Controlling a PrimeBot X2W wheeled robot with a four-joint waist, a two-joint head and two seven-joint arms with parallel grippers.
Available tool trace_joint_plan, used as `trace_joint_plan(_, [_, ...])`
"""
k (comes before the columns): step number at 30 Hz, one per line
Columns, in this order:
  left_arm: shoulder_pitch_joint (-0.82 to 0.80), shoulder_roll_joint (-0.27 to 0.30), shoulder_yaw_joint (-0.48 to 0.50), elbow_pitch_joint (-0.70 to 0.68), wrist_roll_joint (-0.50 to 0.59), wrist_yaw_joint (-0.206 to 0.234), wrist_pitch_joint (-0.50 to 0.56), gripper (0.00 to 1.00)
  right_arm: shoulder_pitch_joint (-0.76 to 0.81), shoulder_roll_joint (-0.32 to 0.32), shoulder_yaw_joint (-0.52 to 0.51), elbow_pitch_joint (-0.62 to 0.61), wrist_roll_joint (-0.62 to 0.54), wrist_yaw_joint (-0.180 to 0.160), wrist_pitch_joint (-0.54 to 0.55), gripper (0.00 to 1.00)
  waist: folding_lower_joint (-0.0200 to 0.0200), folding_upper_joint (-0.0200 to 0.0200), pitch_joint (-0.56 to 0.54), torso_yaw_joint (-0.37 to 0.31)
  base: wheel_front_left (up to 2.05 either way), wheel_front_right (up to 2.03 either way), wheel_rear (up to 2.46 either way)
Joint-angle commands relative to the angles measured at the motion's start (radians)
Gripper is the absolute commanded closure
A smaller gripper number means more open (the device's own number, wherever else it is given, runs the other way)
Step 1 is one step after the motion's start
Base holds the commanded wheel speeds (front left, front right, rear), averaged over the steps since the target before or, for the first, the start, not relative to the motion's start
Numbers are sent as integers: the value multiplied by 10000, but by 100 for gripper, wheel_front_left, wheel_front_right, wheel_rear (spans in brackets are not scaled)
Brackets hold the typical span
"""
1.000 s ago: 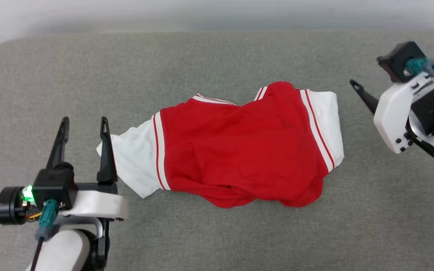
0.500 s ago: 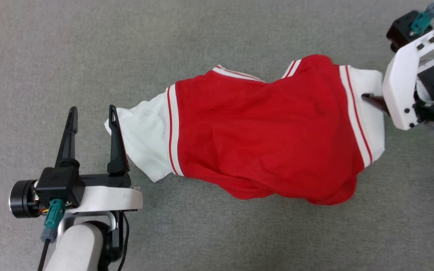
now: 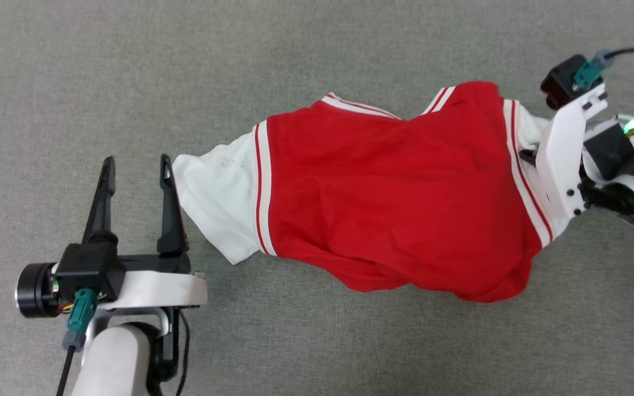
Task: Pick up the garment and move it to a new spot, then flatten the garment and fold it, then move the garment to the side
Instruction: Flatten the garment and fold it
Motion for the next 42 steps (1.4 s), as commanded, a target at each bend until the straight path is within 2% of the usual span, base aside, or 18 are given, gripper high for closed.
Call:
trace_joint_plan(1, [179, -72, 185, 47, 135, -108, -22, 0, 202, -301, 37, -135, 255, 21, -402, 100, 1, 0, -339, -186, 0, 0, 0])
trace_joint_plan(3, [301, -162, 304, 51, 226, -194, -22, 0, 48, -728, 39, -486, 308, 9, -830, 100, 1, 0, -532, -272, 0, 0, 0])
trace_joint_plan(4, [301, -162, 304, 51, 226, -194, -22, 0, 48, -728, 39, -486, 308, 9, -830, 100, 1, 0, -532, -272, 0, 0, 0])
trace_joint_plan(7, [487, -251, 445, 65, 343, -319, -22, 0, 322, -1452, 42, -1028, 607, 11, -1127, 100, 1, 0, -725, -363, 0, 0, 0])
trace_joint_plan(10, [594, -361, 566, 22, 430, -413, -22, 0, 741, -2233, -155, -1290, 1015, 9, -1212, 100, 1, 0, -792, -449, 0, 0, 0])
trace_joint_plan(12, [657, -390, 651, 15, 496, -486, -22, 0, 1177, -2516, -200, -1283, 1237, 11, -1085, 100, 1, 0, -784, -503, 0, 0, 0])
trace_joint_plan(15, [650, -431, 739, 44, 576, -587, -22, 0, 1817, -2625, -318, -918, 1578, 9, -969, 100, 1, 0, -740, -576, 0, 0, 0])
trace_joint_plan(19, [578, -481, 787, 166, 681, -708, -22, 0, 2520, -2351, -397, -78, 1583, 4, -1109, 100, 1, 0, -743, -615, 0, 0, 0])
trace_joint_plan(20, [560, -487, 795, 209, 700, -766, -22, 0, 2607, -2241, -513, 72, 1620, 4, -1305, 58, 1, 0, -769, -623, 0, 0, 0])
trace_joint_plan(21, [552, -486, 837, 274, 689, -797, -22, 0, 2628, -2120, -662, 173, 1638, 4, -1548, 0, 1, 0, -808, -646, 0, 0, 0])
trace_joint_plan(24, [427, -368, 964, 409, 772, -940, -24, 0, 2578, -1951, -947, 222, 1372, 11, -2269, 0, 1, 0, -980, -730, 0, 0, 0])
trace_joint_plan(26, [359, -298, 946, 536, 634, -1235, -22, 0, 2439, -1981, -1157, 111, 1064, 11, -2997, 0, 1, 0, -1103, -805, 0, 0, 0])
trace_joint_plan(33, [-807, 473, 1047, 1027, 759, -1922, -24, 0, 2390, -1647, -2436, -307, -133, 11, -6182, 0, 1, 0, -1285, -1161, 0, 0, 0])
trace_joint_plan(38, [-2095, 1131, 824, 1714, 598, -2559, 397, 0, 2722, -1055, -3748, -698, -973, 11, -7596, 0, 1, 0, -1239, -1472, 0, 0, 0])
trace_joint_plan(42, [-3172, 1651, 430, 2074, 204, -2902, 1394, 0, 3191, -583, -4753, -1235, -2012, 11, -8054, 0, 1, 0, -1131, -1654, 0, 0, 0])
